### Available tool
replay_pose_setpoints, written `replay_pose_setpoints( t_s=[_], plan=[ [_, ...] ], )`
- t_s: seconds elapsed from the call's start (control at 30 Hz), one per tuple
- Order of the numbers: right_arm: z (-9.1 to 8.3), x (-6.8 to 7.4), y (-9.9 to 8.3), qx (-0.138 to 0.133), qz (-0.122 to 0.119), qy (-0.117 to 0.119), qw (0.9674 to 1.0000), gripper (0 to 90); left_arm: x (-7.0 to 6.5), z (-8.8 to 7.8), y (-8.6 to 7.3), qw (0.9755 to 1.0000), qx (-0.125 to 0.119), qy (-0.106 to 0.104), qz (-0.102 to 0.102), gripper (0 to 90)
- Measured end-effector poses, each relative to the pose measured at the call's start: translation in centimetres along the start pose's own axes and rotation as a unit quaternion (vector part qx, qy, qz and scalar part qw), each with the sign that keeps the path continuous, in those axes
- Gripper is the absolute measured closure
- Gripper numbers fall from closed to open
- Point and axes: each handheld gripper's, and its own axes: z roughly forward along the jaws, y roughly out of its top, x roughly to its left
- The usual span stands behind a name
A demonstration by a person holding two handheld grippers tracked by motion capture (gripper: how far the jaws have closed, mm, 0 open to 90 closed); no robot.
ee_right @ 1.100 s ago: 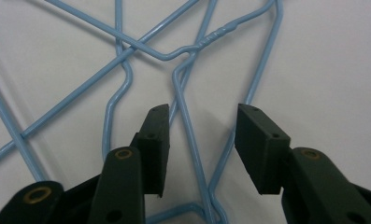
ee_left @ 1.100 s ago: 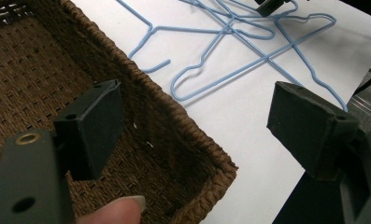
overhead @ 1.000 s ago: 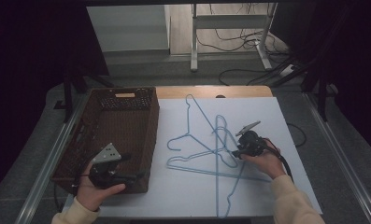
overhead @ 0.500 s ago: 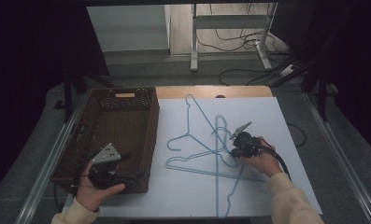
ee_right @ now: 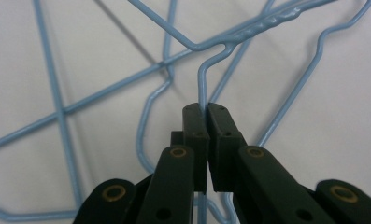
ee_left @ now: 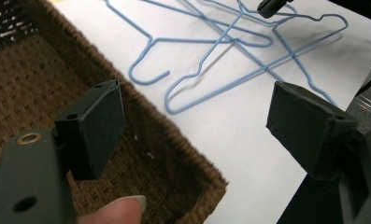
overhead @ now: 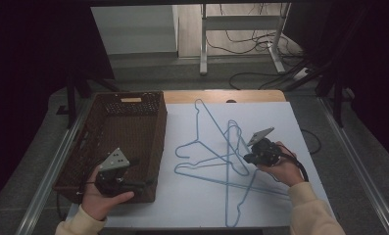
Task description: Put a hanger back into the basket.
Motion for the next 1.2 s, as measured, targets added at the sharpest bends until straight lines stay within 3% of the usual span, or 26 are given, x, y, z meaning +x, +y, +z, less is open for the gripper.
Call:
replay_pose_setpoints(
  t_s=[0.37, 0.7, 0.8, 0.9, 1.07, 1.2],
  plan=[
    [-1.9, 1.2, 0.0, -0.033, -0.017, 0.023, 0.999, 87.2, -1.4, 1.7, 2.1, 0.9994, 0.014, -0.014, 0.028, 19.9],
    [-3.4, 2.1, 0.0, -0.056, -0.022, 0.043, 0.9973, 87.2, -3.0, 4.1, 4.3, 0.9971, 0.035, -0.033, 0.059, 20.9],
    [-3.3, 2.1, -0.1, -0.057, -0.024, 0.044, 0.9971, 87.2, -3.7, 5.3, 5.1, 0.9959, 0.045, -0.043, 0.066, 21.4],
    [-3.3, 2.1, -0.2, -0.057, -0.025, 0.047, 0.9969, 87.2, -4.7, 7.1, 6.1, 0.9928, 0.062, -0.064, 0.08, 22.1],
    [-3.2, 2.2, -0.3, -0.056, -0.024, 0.051, 0.9969, 87.2, -5.3, 9.2, 6.6, 0.9908, 0.08, -0.08, 0.074, 24.2],
    [-3.1, 2.1, -0.4, -0.058, -0.026, 0.054, 0.9965, 87.2, -5.4, 11.6, 6.7, 0.9875, 0.103, -0.095, 0.071, 25.9]
  ],
)
